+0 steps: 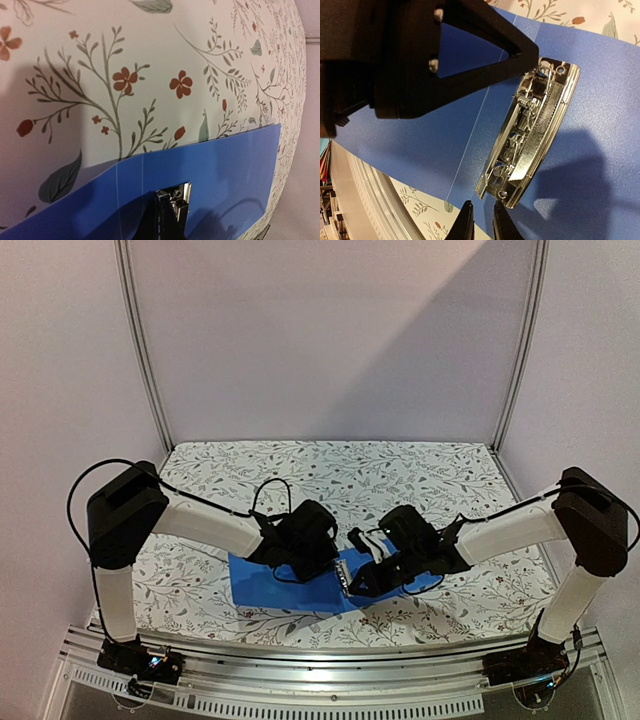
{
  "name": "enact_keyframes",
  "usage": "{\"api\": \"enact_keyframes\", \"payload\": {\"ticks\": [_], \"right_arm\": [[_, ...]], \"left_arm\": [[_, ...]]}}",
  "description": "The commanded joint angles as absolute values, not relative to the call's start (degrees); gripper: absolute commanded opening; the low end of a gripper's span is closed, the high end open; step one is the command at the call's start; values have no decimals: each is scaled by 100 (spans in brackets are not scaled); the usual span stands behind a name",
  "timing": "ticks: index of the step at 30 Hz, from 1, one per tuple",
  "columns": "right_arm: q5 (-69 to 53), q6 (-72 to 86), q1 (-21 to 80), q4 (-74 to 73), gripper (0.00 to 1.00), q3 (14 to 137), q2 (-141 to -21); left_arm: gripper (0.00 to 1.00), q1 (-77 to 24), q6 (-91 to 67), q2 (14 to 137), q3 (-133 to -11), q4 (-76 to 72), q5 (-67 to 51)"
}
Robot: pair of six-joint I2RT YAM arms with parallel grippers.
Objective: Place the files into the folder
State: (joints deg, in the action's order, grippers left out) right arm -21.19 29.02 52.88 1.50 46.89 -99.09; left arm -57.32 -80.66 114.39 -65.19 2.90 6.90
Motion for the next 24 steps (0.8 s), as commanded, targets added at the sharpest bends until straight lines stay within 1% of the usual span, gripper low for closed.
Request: {"api": "enact_keyframes", "payload": {"ticks": [1, 12, 20, 24], "right_arm": [[-2171, 2831, 5343, 205, 13, 4775, -10154], [-2136, 2864, 5343, 270, 11, 4790, -10326], [-2415, 2874, 5342, 669, 17, 4638, -10296], [-2413, 2886, 5343, 738, 17, 4623, -10316]], "left_arm": [[0, -5739, -8078, 11714, -6513, 648, 602], [0, -5739, -8032, 11747, -6549, 696, 560], [0, -5741, -8007, 11799, -6591, 745, 508], [0, -5739, -8007, 11805, -6592, 754, 500]]}}
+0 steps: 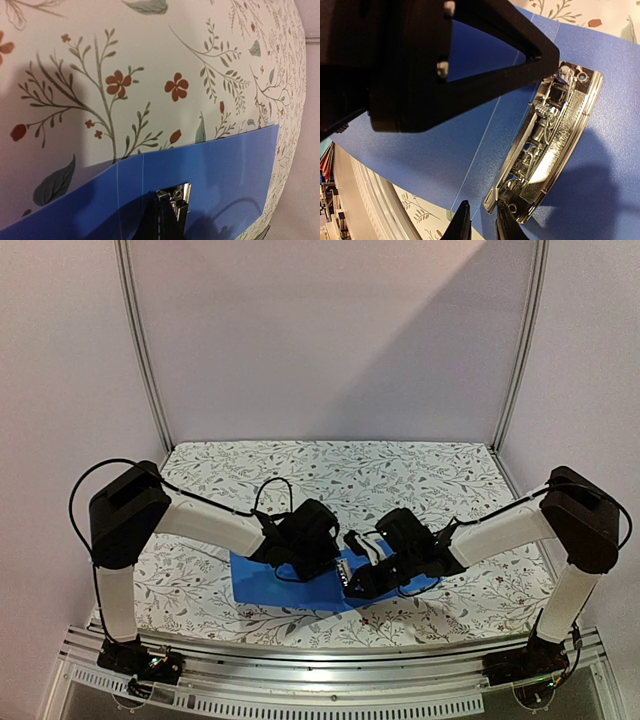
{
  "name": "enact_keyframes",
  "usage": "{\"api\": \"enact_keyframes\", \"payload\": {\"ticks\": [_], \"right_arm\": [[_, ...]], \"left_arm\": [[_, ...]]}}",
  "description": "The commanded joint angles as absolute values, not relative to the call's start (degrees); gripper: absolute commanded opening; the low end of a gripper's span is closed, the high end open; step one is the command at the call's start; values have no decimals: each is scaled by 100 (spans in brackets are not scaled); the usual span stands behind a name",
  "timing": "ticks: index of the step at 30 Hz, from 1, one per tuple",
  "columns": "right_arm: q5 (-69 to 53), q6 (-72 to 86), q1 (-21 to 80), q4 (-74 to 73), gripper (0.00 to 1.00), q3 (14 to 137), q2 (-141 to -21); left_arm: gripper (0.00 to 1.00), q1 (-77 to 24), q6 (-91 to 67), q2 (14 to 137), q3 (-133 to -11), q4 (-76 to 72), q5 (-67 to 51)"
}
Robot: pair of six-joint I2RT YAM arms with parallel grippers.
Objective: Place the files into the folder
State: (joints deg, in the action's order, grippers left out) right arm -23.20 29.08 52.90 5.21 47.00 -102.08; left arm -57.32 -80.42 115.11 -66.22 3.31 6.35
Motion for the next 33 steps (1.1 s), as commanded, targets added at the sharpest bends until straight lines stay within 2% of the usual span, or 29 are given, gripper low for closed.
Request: {"api": "enact_keyframes", "payload": {"ticks": [1, 16, 22, 25, 28, 33], "right_arm": [[-2390, 2898, 5344, 730, 17, 4631, -10331], [-1931, 3030, 5339, 399, 1, 4657, -10437], [-1106, 3267, 5327, -724, 0, 4917, -10746], [-1094, 3515, 5191, -1127, 0, 5024, -11015], [-1187, 3661, 5048, -845, 0, 4758, -10940], [-1720, 3437, 5043, 290, 0, 4480, -10083]], "left_arm": [[0, -5739, -8005, 11810, -6592, 754, 494], [0, -5731, -7961, 11863, -6603, 737, 386], [0, -5723, -7902, 11873, -6648, 789, 428], [0, -5714, -7846, 11916, -6715, 834, 371], [0, -5714, -7801, 11965, -6742, 874, 373], [0, -5700, -7701, 11987, -6733, 873, 414]]}}
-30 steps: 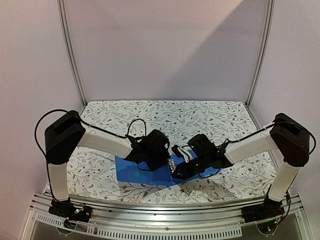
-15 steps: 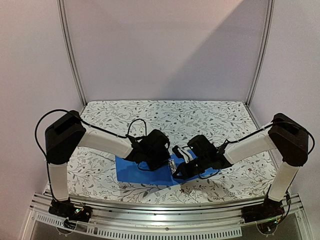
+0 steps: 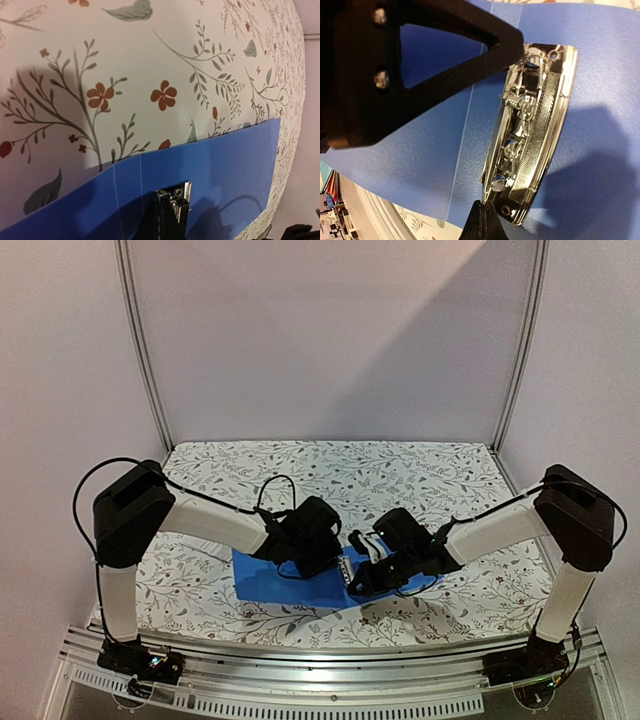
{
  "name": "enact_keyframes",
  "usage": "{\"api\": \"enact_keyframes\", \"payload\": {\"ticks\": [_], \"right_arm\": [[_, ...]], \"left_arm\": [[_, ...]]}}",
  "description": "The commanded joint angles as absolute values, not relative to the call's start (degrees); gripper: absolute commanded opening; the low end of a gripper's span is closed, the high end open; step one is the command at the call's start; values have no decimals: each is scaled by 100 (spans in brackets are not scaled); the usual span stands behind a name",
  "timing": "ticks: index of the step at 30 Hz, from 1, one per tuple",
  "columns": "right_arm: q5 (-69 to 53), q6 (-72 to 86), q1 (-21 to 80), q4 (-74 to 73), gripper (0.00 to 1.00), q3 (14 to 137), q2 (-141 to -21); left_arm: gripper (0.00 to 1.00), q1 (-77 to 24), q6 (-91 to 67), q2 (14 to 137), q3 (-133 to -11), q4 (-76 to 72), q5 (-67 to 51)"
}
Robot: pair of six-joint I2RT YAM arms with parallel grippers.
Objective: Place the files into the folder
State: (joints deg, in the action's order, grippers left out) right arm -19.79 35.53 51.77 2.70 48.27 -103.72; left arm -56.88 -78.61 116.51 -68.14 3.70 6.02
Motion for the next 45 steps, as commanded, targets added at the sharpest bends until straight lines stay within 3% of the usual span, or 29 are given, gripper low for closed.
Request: {"api": "enact_keyframes", "payload": {"ticks": [1, 7, 15, 22, 24, 29, 31, 36, 40, 42, 45], "right_arm": [[-1795, 3417, 5045, 410, 0, 4506, -9882], [-2486, 3588, 5040, 1062, 1, 4700, -9412], [-2743, 3475, 5016, 1081, 21, 4785, -9274], [-2653, 2739, 4856, 747, 32, 4490, -8645], [-2633, 2602, 4740, 661, 33, 4394, -8492], [-2508, 2416, 4419, 514, 33, 4211, -8244], [-2432, 2407, 4353, 529, 33, 4149, -8197], [-2498, 2301, 4292, 878, 33, 3809, -7835], [-1226, 2019, 4290, 315, 33, 3823, -7690], [-403, 2098, 4268, 22, 27, 3846, -7861], [-561, 2304, 4192, 78, 19, 3732, -8281]], "left_arm": [[0, -5702, -7686, 11996, -6732, 845, 407], [0, -5689, -7423, 12085, -6871, 732, 359], [0, -5672, -6419, 12008, -7234, 394, 185], [40, -5658, -5504, 11903, -7651, 113, -365], [50, -5664, -5157, 11761, -7773, -62, -345], [56, -5671, -4056, 11281, -8006, 326, -34], [64, -5680, -3333, 11186, -8163, 576, -168], [64, -5689, -1517, 11103, -8509, 1703, -190], [63, -5928, -667, 10893, -8527, 2115, 322], [62, -6136, -215, 10938, -8705, 2510, 573], [63, -6481, 385, 11257, -9128, 3333, 1020]]}}
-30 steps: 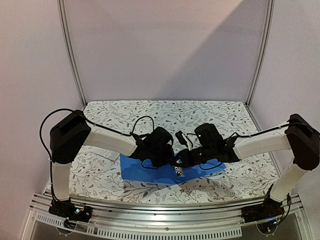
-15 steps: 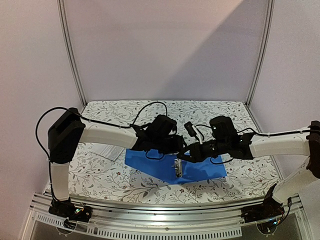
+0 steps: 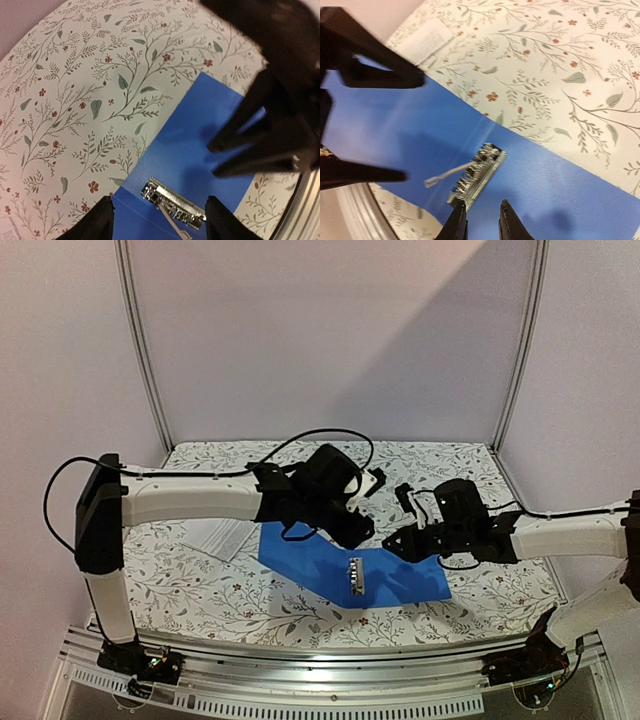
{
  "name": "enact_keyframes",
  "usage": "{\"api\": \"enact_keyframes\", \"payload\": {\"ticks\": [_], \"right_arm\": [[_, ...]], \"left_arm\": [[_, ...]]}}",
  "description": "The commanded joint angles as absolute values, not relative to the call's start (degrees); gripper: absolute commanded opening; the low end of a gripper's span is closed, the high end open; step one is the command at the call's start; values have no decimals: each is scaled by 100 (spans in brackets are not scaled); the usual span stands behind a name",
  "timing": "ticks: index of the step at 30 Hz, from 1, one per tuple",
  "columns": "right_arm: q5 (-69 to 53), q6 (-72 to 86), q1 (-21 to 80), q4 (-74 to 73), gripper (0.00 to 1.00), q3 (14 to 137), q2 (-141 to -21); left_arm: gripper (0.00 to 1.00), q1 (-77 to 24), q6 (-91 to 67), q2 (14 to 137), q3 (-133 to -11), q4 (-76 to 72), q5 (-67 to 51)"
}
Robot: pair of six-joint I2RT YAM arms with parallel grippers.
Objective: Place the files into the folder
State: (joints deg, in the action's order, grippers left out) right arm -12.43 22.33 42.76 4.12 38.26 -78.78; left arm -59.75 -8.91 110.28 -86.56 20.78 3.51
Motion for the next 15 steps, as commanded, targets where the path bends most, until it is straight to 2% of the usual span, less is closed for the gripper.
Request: {"api": "enact_keyframes", "payload": {"ticks": [1, 4, 11, 15], "right_arm": [[-674, 2391, 4189, 202, 16, 3675, -8394], [-847, 2570, 4195, 698, 12, 3387, -8396], [-956, 2645, 4188, 803, 7, 3226, -8599], [-951, 2522, 4191, 709, 5, 3217, -8905]], "left_arm": [[63, -6576, 542, 11408, -9270, 3628, 1210], [64, -6781, 768, 11691, -9471, 4097, 1772], [61, -6845, 724, 11996, -9579, 4356, 1578], [59, -6838, 707, 12253, -9686, 4409, 2092]]}}
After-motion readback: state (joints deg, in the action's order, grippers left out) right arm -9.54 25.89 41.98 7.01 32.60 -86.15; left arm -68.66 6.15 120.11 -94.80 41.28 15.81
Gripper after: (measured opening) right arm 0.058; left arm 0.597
